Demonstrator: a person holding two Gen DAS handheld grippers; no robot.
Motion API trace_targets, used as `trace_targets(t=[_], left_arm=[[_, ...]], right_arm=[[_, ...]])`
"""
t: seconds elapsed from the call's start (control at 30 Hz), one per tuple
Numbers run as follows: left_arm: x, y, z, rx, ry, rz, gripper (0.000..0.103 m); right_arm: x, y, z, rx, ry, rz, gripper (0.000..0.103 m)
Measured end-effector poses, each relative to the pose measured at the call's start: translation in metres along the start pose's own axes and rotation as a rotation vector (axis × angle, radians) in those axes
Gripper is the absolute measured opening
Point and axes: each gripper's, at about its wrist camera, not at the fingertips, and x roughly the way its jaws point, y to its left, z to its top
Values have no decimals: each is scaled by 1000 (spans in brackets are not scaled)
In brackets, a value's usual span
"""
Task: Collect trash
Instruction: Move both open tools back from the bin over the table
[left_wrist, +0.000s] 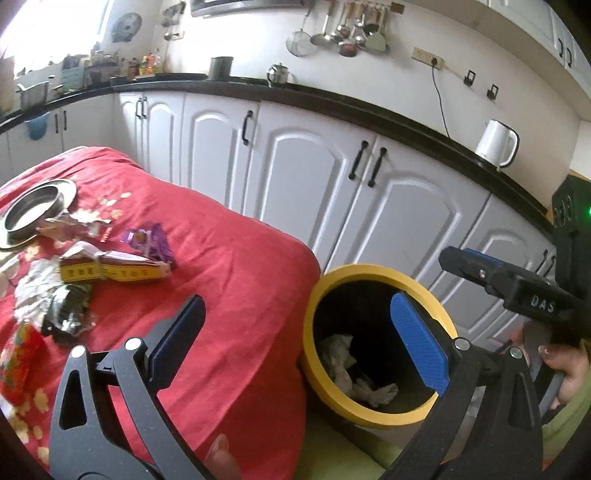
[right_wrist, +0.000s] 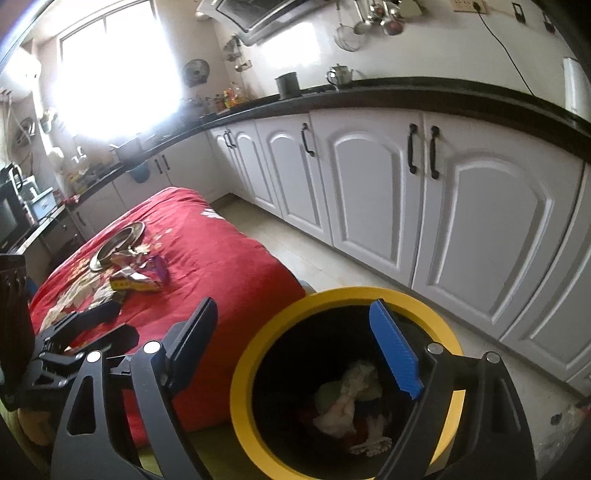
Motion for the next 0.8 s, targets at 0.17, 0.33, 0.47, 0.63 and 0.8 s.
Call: trace_targets(t=[0.17, 0.33, 0.47, 0.63, 0.8], left_arm=[[-12, 12, 4, -18, -31, 33, 92], [-24, 24, 7, -40, -58, 63, 92], [-33, 34, 8, -61, -78, 83, 92], [-45, 49, 11, -90, -103, 105, 92], [-55, 63, 12, -124, -123, 128, 92]], right_arm=[[-4, 15, 1, -39, -11, 11, 83], [-7, 25, 2, -68, -26, 25, 83], [-9, 37, 2, -96, -33, 38, 83], [-9, 51, 0, -141, -33, 56, 83], [-9, 68, 0, -184, -35, 72, 83]])
